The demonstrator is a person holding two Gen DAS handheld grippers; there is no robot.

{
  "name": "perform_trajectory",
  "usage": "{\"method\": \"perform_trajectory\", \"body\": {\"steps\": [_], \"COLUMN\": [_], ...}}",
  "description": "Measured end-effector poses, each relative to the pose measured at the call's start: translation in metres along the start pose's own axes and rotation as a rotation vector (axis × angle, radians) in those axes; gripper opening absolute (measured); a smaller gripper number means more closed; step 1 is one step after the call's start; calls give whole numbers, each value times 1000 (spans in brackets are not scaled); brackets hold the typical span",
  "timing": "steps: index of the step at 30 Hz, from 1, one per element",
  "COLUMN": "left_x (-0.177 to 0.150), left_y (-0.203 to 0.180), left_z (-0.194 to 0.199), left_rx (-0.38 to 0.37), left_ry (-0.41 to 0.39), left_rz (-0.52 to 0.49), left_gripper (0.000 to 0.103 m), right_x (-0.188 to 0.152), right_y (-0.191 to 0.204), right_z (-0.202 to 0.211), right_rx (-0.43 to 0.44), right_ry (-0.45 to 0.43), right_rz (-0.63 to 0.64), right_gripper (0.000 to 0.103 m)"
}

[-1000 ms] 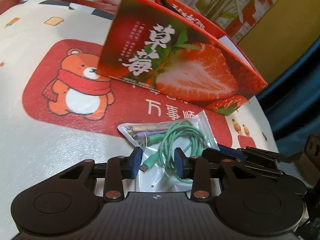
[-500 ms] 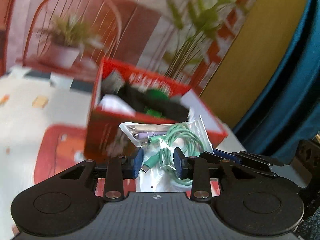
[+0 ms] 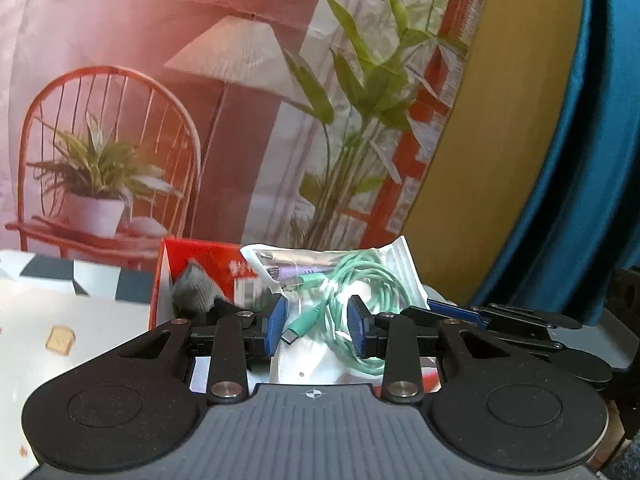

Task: Organize soft objects
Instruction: 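Lift the cable bag with both tools and lower it into the box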

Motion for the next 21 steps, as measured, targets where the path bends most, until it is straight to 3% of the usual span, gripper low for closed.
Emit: {"method": "perform_trajectory", "body": {"steps": [6, 16, 21], "left_x": [-5, -53, -61], "left_y": [18, 40, 43], "left_z": [-41, -115, -136], "left_rx": [48, 59, 86], "left_ry": [69, 324, 401], "left_rz": [-6, -7, -46], "left_gripper": [36, 36, 36], "right_x": [3, -53, -74], "right_y": [-19, -54, -63], "right_z": [-33, -80, -99], "right_rx": [-25, -110, -121], "right_ry": [39, 247, 357], "right_rz": [12, -1, -1], "right_gripper": [15, 15, 16]}}
Point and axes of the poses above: each gripper's, at about its wrist camera, not at the fingertips, and z roughly against the way its jaws point, y to its left, x to its top, the point moved 9 cm from there along -z, roughly the way its jaws point, and after that the axes turned 7 degrees about -y, right-handed, at the moved point
